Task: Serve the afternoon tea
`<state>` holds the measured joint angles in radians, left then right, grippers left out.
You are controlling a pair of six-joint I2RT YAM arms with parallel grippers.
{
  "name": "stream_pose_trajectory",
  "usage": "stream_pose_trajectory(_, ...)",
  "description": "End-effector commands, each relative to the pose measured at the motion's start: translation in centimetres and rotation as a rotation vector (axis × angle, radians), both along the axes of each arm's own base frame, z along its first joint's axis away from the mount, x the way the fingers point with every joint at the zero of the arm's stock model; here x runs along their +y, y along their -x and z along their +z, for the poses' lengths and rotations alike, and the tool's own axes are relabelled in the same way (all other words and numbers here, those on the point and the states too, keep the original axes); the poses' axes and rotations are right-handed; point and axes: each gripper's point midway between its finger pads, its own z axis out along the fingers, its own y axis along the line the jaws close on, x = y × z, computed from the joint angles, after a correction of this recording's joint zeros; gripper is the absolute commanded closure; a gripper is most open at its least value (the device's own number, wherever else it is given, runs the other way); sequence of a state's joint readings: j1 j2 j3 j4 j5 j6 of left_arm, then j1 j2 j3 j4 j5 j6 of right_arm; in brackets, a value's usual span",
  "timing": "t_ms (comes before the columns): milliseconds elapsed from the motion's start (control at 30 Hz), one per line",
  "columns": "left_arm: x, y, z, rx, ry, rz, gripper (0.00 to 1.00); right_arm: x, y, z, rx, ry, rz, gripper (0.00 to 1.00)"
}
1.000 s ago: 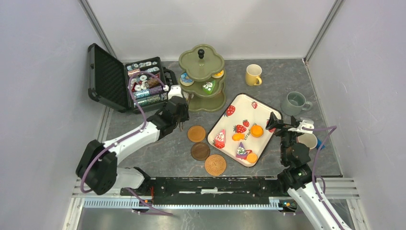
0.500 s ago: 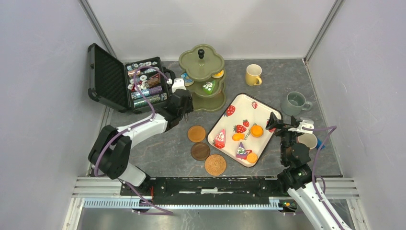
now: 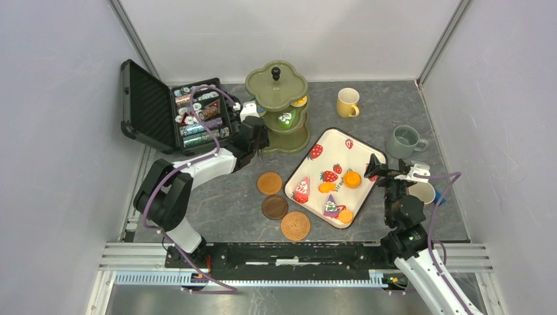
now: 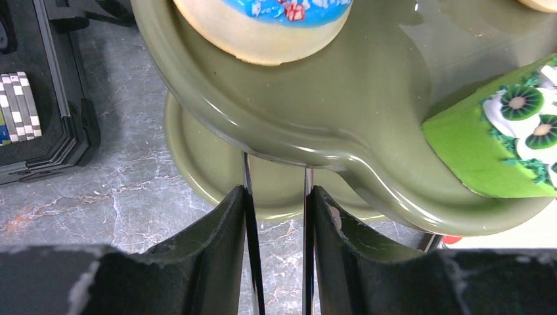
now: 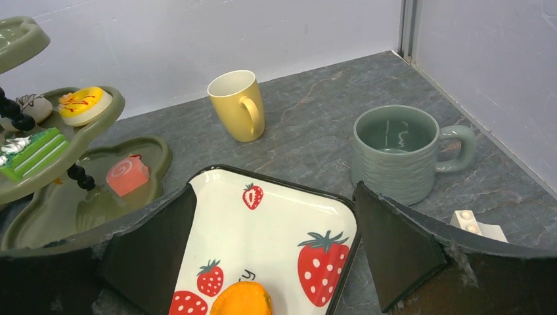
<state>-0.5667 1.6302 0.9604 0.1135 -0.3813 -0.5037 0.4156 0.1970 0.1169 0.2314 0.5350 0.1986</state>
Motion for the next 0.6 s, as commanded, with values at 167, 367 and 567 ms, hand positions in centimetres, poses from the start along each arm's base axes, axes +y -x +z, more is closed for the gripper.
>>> stream_pose_trajectory(167, -0.8, -2.2, 1.0, -0.051, 0.047, 0.015, 0.5, 0.2, -0.1, 0.4, -0.026, -0.022, 0.007, 0.02)
stream_pose_trajectory(367, -0.9, -2.3, 0.8, -0.041, 0.048, 0.007, 0.41, 0.3, -0.1, 0.4, -0.026, -0.023, 0.009, 0.02)
stream_pose_trajectory(567, -0.5, -1.6, 1.5, -0.042, 0.054, 0.006, 0.39, 0.3, -0.1, 0.4, -0.027, -0.024, 0.012, 0.02)
